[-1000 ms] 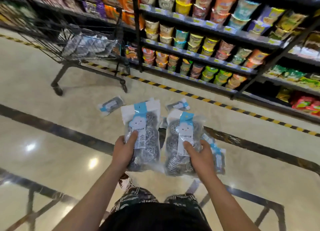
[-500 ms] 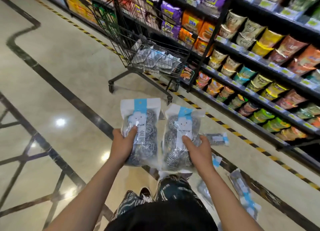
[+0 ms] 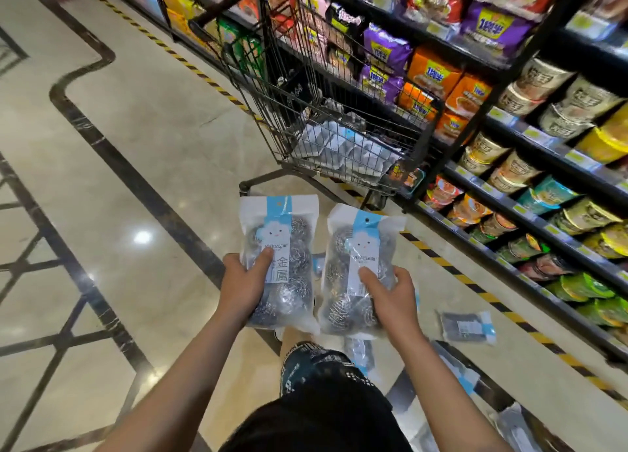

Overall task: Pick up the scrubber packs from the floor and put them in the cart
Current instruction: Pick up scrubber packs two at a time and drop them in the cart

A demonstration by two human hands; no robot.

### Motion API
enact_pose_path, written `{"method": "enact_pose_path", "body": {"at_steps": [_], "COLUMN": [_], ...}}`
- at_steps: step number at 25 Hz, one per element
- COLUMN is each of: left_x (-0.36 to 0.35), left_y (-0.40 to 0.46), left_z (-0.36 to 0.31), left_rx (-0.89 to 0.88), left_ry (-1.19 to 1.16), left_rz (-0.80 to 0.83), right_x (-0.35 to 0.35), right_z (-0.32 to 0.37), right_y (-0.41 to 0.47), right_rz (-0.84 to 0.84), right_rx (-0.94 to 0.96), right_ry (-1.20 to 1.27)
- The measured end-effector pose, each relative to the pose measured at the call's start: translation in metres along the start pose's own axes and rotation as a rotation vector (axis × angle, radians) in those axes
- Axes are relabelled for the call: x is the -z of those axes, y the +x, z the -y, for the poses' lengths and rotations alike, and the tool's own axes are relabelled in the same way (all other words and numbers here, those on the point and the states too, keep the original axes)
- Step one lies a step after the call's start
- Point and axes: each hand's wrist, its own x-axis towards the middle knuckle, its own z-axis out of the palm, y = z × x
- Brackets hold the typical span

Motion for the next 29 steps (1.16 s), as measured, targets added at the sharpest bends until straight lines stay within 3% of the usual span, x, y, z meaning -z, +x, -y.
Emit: {"method": "enact_pose_path", "body": {"at_steps": [6, 15, 24, 29], "left_x": [-0.022, -0.08, -0.154, -0.201], "left_y": [0.132, 0.288, 0.471, 0.581], "left_z": [-0.099, -0.228, -0.332, -0.355], "left_rx": [-0.062, -0.119, -0.131, -0.055], "left_ry": [0.147, 0.139, 0.119, 0.205], "left_rz": [0.057, 0.115, 0.279, 0.35], "right_x": [-0.047, -0.074, -0.103, -0.142], "right_z": [0.067, 0.163, 0.231, 0.236], "right_y": [0.12, 0.269, 0.436, 0.54], "right_rz": [-0.036, -0.164, -0.351, -0.38], "right_rx": [-0.046, -0.032, -0.039, -0.167], "right_ry": [0.018, 0.084, 0.084, 0.031]}}
